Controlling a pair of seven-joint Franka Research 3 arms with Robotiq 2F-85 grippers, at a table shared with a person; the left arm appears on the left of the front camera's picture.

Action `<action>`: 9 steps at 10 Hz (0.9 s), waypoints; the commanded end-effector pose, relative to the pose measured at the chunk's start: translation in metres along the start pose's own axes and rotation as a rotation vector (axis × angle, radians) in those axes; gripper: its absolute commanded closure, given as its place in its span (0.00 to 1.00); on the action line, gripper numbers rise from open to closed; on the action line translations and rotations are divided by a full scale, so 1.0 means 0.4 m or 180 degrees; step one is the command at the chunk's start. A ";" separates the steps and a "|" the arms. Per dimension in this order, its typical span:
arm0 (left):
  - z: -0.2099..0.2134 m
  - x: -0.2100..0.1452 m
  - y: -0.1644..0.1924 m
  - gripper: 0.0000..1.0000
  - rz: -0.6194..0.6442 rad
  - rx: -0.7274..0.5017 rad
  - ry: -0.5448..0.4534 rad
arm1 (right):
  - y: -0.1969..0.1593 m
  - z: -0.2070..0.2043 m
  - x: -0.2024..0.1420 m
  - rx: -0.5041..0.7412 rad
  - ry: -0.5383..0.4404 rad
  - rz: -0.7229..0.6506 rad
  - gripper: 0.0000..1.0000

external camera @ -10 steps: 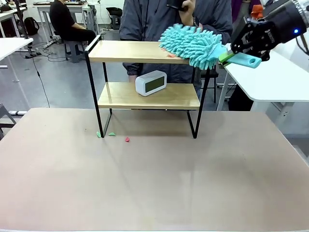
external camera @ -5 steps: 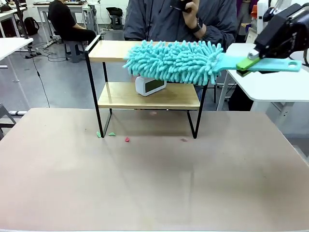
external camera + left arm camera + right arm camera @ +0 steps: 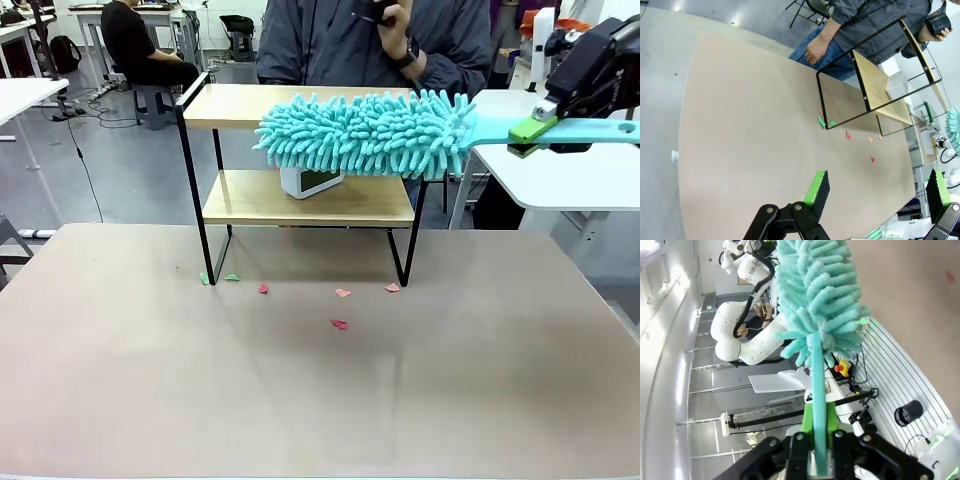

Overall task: Clean the shelf.
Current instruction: Clean the remaining tier of the Shelf with the Duster once objects are removed.

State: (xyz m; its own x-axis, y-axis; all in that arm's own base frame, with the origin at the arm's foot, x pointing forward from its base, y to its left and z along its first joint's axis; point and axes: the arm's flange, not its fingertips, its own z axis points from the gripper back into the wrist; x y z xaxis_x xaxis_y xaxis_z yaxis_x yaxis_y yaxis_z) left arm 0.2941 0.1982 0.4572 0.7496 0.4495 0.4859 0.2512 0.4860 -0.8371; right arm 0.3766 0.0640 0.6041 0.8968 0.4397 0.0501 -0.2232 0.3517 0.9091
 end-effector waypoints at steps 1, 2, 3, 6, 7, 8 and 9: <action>-0.003 -0.002 0.001 0.00 -0.0065 -0.0052 -0.0050 | 0.004 0.029 -0.023 0.0220 -0.0024 0.0233 0.87; -0.003 -0.002 0.001 0.00 -0.0065 -0.0052 -0.0050 | -0.012 0.069 -0.073 0.0525 -0.0139 0.0438 0.87; -0.003 -0.002 0.001 0.00 -0.0065 -0.0052 -0.0050 | -0.038 0.131 -0.145 0.0980 -0.0517 0.0784 0.87; -0.003 -0.002 0.001 0.00 -0.0065 -0.0052 -0.0050 | -0.262 0.300 -0.382 0.1687 -0.2710 0.0722 0.87; -0.003 -0.002 0.001 0.00 -0.0065 -0.0052 -0.0050 | -0.337 0.310 -0.421 0.1811 -0.3032 0.0512 0.87; -0.003 -0.002 0.001 0.00 -0.0065 -0.0052 -0.0050 | -0.397 0.296 -0.429 0.1633 -0.3119 -0.0026 0.87; -0.003 -0.002 0.001 0.00 -0.0065 -0.0052 -0.0050 | -0.443 0.273 -0.422 0.1487 -0.2815 -0.0501 0.87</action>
State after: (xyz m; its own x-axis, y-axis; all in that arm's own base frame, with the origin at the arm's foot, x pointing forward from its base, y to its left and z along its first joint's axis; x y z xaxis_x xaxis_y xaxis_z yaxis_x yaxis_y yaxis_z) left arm 0.2940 0.1982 0.4573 0.7493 0.4495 0.4863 0.2510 0.4868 -0.8367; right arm 0.2869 -0.1955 0.4776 0.9043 -0.4124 0.1101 -0.1625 -0.0941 0.9822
